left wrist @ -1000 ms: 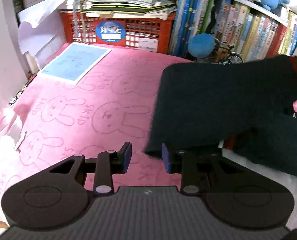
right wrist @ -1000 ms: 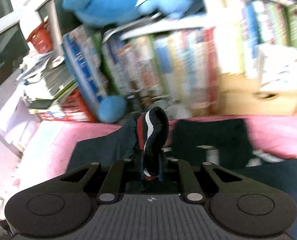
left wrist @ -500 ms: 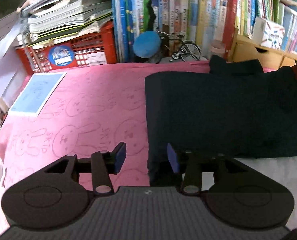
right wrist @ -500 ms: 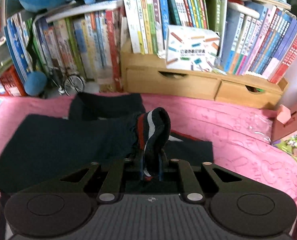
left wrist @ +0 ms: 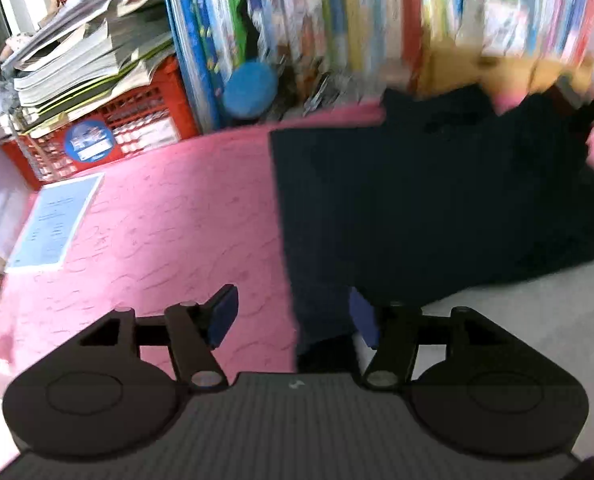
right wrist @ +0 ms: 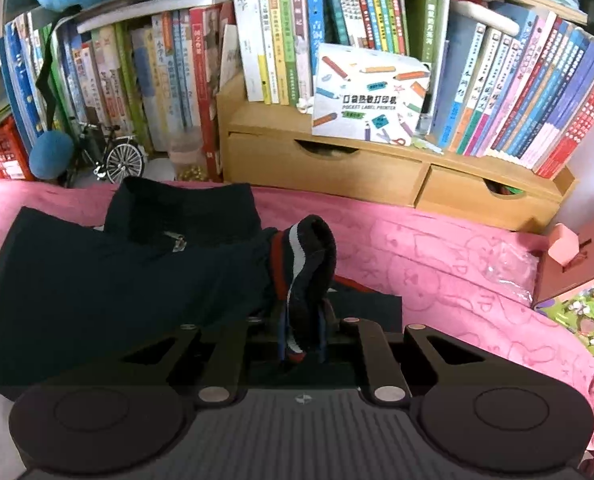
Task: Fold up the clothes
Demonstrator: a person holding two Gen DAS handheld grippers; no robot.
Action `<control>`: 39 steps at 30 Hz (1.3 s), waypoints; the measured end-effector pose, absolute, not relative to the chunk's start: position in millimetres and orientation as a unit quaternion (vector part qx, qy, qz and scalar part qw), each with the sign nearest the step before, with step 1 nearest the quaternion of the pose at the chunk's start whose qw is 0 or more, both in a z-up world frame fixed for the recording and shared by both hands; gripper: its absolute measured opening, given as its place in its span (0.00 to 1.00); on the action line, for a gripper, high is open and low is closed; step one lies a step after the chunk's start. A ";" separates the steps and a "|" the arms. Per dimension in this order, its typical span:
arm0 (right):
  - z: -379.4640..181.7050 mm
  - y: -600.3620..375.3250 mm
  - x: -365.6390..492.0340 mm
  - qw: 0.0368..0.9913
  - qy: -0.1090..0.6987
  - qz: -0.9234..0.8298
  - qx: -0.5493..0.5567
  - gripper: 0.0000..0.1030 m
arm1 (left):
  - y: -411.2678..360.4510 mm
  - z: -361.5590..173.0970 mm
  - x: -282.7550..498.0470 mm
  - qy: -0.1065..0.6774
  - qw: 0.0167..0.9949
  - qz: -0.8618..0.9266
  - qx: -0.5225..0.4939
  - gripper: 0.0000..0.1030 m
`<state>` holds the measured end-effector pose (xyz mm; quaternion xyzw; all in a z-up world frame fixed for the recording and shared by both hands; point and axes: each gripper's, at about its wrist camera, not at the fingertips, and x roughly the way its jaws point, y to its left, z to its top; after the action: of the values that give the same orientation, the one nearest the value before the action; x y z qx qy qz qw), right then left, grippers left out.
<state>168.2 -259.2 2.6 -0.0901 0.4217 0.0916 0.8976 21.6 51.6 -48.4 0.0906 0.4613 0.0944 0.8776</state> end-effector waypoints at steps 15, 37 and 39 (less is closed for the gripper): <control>-35.7 -257.8 157.1 0.877 0.467 0.096 -0.061 0.20 | 34.0 -30.1 71.3 0.362 0.931 0.038 0.034 0.50; -24.0 -263.7 146.4 0.913 0.394 0.025 -0.101 0.68 | 45.5 -46.9 94.0 0.377 0.923 0.029 0.075 0.40; -12.9 -241.2 137.8 0.921 0.367 0.075 -0.112 0.68 | 34.6 -56.0 105.2 0.381 0.922 0.012 0.071 0.40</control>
<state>137.8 -241.2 -12.9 -0.1117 0.3666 0.0755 0.9206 105.2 34.6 -56.0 0.0715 0.3810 0.0116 0.9217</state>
